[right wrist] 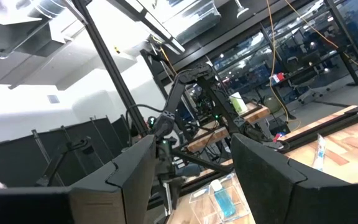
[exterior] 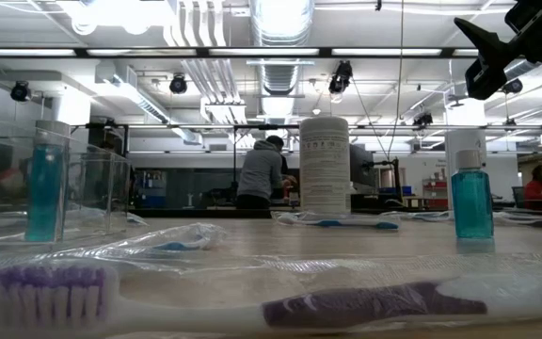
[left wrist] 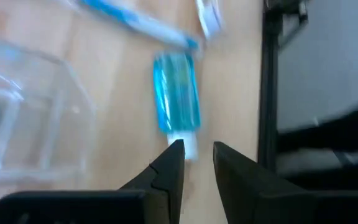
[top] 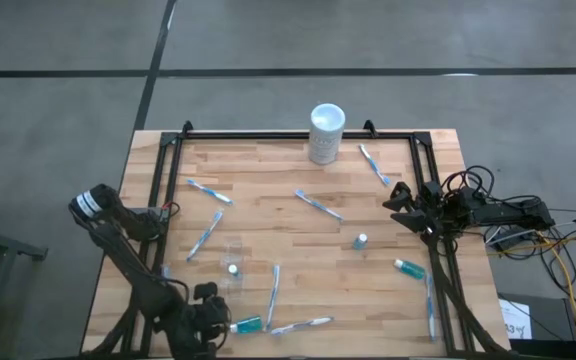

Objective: Pick & Place toothbrushing station
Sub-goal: Put the blue mouthwash bottle into the transparent organizer

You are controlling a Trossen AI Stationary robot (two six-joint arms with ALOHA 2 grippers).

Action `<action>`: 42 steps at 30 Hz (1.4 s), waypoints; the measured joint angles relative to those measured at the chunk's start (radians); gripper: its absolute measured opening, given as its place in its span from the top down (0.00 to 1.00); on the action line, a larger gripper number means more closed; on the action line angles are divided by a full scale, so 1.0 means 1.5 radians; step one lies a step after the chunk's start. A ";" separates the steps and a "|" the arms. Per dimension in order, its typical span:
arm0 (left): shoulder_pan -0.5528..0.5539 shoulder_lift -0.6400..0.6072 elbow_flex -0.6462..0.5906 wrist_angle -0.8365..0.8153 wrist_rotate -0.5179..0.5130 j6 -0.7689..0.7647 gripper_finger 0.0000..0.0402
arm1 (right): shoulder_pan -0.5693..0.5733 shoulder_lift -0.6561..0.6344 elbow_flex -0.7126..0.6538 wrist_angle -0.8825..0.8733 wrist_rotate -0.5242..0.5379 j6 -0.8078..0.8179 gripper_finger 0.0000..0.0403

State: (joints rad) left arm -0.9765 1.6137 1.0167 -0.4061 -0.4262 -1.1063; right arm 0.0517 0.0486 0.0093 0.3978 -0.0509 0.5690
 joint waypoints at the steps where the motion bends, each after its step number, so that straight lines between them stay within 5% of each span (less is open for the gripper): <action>1: 0.000 0.002 0.001 0.002 -0.008 -0.001 0.78 | 0.000 0.000 0.000 0.000 0.000 0.000 0.49; 29: -0.002 0.103 0.003 0.069 -0.007 0.006 0.78 | 0.000 0.000 0.000 0.000 0.000 0.000 0.49; 42: -0.003 0.092 0.003 0.064 -0.036 -0.107 0.78 | 0.000 0.000 0.000 0.000 0.000 0.000 0.49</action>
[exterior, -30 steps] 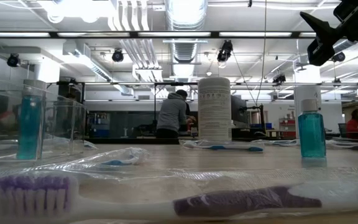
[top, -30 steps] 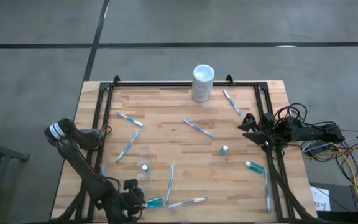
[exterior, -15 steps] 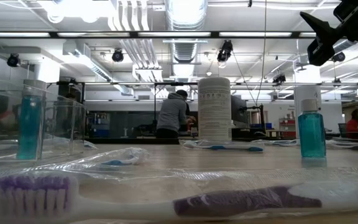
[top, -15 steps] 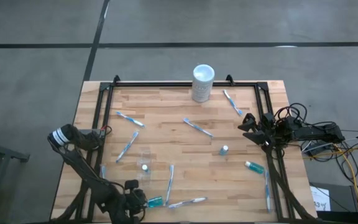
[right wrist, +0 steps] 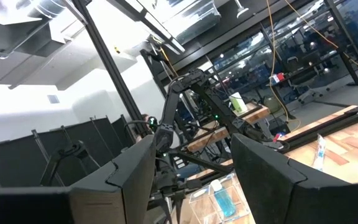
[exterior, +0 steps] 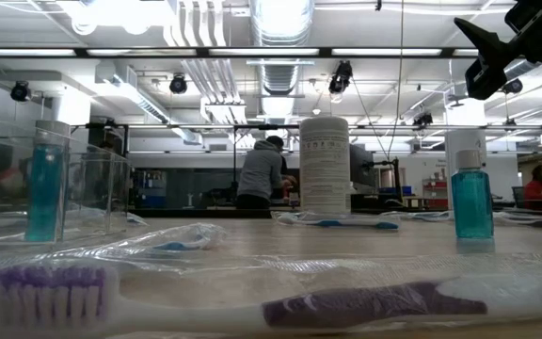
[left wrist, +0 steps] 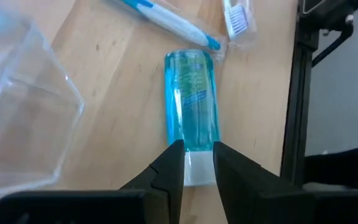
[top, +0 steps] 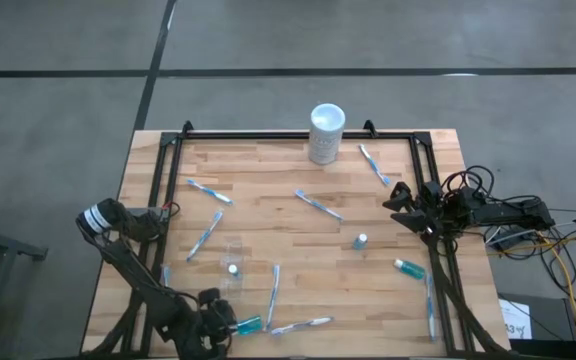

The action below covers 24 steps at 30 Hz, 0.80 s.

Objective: Pick & Place toothbrushing station
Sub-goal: Put the blue mouthwash bottle into the transparent organizer

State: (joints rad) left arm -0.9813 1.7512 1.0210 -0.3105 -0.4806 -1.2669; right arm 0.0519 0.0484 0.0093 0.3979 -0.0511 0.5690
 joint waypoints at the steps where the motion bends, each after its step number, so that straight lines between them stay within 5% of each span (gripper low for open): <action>1: 0.000 0.000 0.000 -0.001 0.000 -0.012 0.78 | 0.000 0.000 0.000 0.000 0.000 0.000 0.49; 24: -0.003 -0.002 0.053 -0.045 0.036 -0.047 0.78 | 0.000 0.000 0.000 0.000 0.000 0.000 0.49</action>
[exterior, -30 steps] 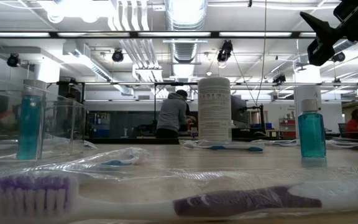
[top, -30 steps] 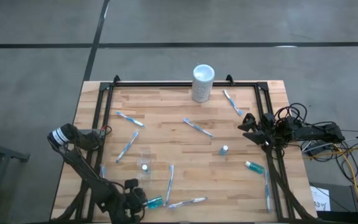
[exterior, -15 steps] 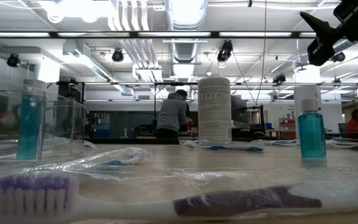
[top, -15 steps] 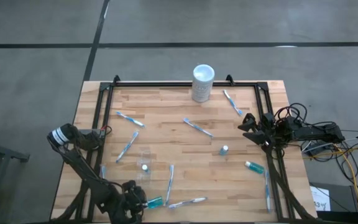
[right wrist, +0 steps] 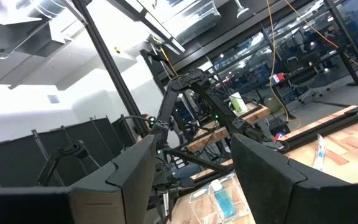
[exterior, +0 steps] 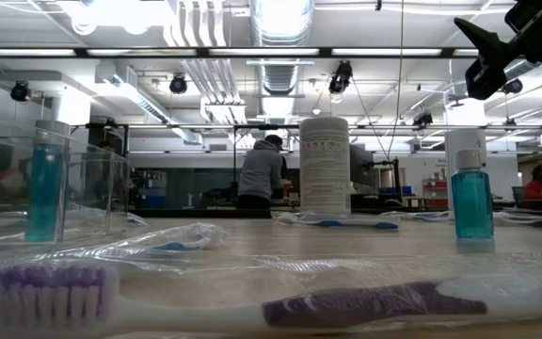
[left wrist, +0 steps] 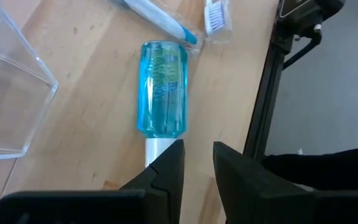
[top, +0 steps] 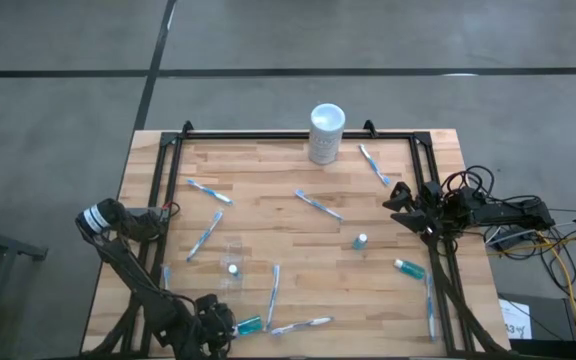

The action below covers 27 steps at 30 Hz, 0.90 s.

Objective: Pick & Place toothbrushing station
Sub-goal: Put the blue mouthwash bottle into the transparent organizer

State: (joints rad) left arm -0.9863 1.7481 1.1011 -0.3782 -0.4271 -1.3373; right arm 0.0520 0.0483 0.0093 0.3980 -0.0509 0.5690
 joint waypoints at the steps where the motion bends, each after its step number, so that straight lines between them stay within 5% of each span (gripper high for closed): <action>1: 0.000 0.000 0.000 0.000 0.000 -0.001 0.78 | 0.000 0.000 0.000 0.000 0.000 0.000 0.49; 17: 0.000 0.000 -0.001 0.002 -0.018 0.005 0.78 | 0.000 0.000 0.000 0.000 0.000 0.000 0.49; 27: -0.002 0.000 -0.001 0.083 -0.095 0.075 0.78 | 0.000 0.000 0.000 0.000 0.000 0.000 0.49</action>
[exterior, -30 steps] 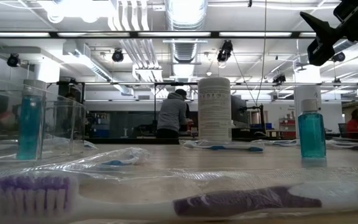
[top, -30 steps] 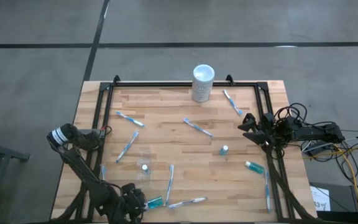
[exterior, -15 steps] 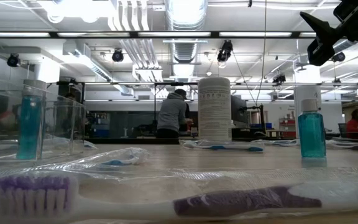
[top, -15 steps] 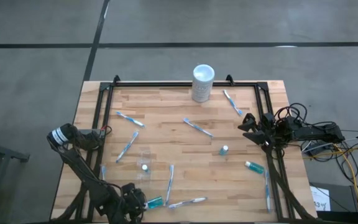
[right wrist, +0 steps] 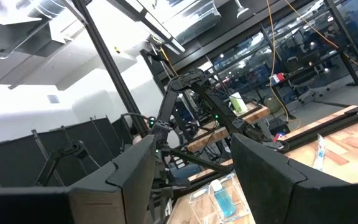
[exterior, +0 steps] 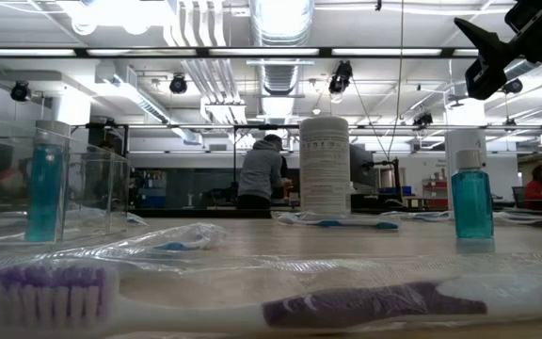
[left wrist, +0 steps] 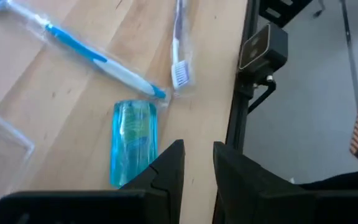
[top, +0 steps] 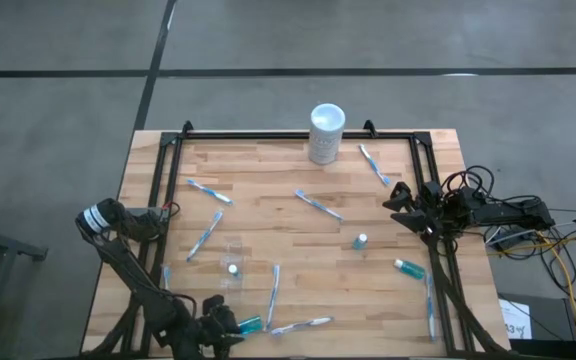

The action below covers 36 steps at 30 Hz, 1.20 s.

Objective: Pick & Place toothbrushing station
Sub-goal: Put the blue mouthwash bottle into the transparent organizer

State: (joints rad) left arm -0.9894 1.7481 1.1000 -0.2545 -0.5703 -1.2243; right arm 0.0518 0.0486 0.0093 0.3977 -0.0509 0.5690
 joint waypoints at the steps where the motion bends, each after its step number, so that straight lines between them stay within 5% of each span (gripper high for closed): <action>1: 0.000 0.000 0.000 -0.007 0.000 -0.003 0.78 | 0.000 0.000 0.000 0.000 0.000 0.000 0.49; 13: -0.002 0.000 -0.006 -0.047 0.004 -0.161 0.78 | 0.000 0.000 0.000 0.000 0.000 0.000 0.49; 36: -0.006 0.001 -0.007 -0.105 -0.005 -0.305 0.78 | 0.000 0.000 0.000 0.000 0.000 0.000 0.49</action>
State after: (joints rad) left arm -0.9979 1.7489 1.0895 -0.4120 -0.5773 -1.6817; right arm 0.0521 0.0484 0.0093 0.3981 -0.0509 0.5690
